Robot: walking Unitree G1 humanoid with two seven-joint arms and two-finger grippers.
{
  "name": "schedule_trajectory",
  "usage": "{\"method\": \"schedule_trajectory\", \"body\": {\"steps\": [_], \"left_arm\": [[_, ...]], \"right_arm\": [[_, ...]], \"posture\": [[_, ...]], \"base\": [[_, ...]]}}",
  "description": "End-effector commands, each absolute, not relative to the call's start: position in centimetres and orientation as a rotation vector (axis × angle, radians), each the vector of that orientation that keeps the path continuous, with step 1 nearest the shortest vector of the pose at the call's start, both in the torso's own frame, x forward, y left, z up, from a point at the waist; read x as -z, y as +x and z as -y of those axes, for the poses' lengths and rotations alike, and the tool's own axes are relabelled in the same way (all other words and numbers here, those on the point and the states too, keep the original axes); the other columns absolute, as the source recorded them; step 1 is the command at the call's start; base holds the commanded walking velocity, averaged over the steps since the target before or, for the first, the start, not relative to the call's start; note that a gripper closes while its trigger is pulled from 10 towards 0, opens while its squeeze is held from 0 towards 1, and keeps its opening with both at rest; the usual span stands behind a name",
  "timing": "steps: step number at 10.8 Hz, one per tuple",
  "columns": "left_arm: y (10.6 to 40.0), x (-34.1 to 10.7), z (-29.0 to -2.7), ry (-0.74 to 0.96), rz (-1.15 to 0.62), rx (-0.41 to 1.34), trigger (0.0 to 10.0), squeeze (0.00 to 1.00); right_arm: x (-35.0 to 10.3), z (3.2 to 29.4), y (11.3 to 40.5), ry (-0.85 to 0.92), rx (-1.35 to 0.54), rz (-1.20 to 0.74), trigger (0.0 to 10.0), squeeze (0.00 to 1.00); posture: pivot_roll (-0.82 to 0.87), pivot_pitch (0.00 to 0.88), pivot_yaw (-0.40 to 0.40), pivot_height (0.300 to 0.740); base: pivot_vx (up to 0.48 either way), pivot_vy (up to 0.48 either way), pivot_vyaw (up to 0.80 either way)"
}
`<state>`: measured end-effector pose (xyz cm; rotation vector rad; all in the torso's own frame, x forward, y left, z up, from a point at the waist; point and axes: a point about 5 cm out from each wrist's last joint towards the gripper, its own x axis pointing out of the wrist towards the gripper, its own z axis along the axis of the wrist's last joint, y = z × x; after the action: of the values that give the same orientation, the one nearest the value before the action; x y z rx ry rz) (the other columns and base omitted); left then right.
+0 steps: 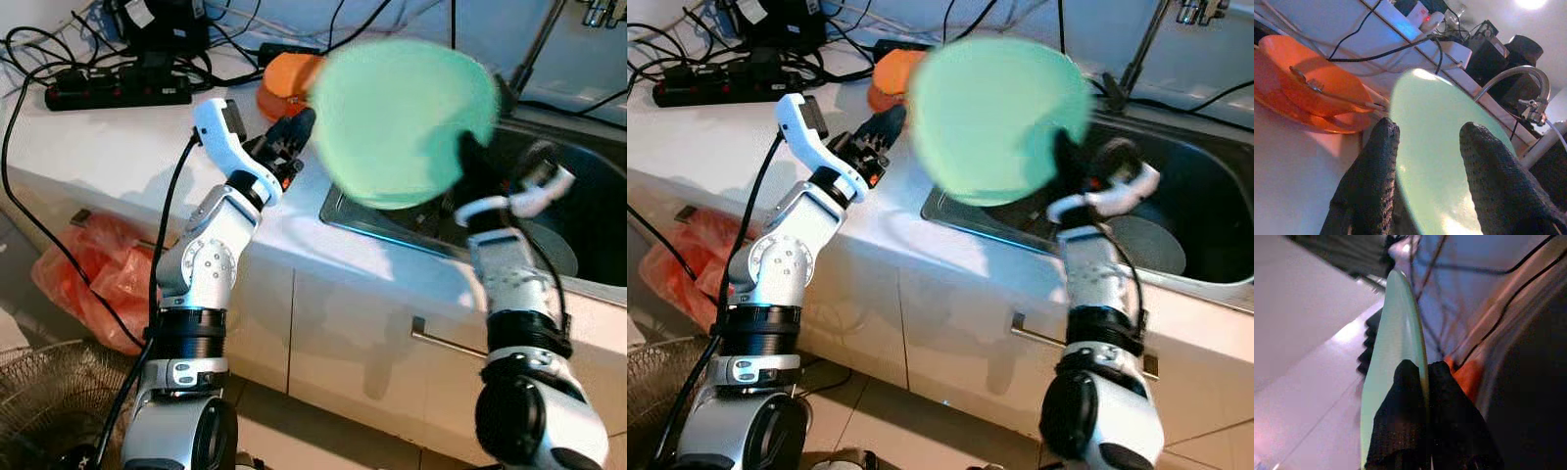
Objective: Kitchen organization
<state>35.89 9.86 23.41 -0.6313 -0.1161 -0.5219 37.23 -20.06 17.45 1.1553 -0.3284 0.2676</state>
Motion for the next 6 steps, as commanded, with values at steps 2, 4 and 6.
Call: {"method": "schedule_trajectory", "body": {"steps": [2, 4, 6], "left_arm": [[35.8, -23.5, -9.3, -0.597, 0.106, 0.537, 10.0, 0.0], [35.7, -23.4, -9.4, -0.584, 0.108, 0.534, 10.0, 0.0], [35.7, -23.3, -9.5, -0.558, 0.107, 0.53, 10.0, 0.0]], "right_arm": [[-19.1, 22.5, 37.7, 1.182, -0.135, 0.432, 0.0, 0.0], [-18.8, 24.6, 37.5, 1.219, 0.015, 0.471, 0.0, 0.0], [-18.4, 25.7, 37.3, 1.118, 0.125, 0.46, 0.4, 0.0]], "posture": [[0.06, 0.048, -0.04, 0.74], [0.07, 0.051, -0.041, 0.74], [0.07, 0.051, -0.04, 0.74]], "base": [[0.0, 0.0, 0.0], [0.0, 0.0, 0.0], [0.0, 0.0, 0.0]]}}
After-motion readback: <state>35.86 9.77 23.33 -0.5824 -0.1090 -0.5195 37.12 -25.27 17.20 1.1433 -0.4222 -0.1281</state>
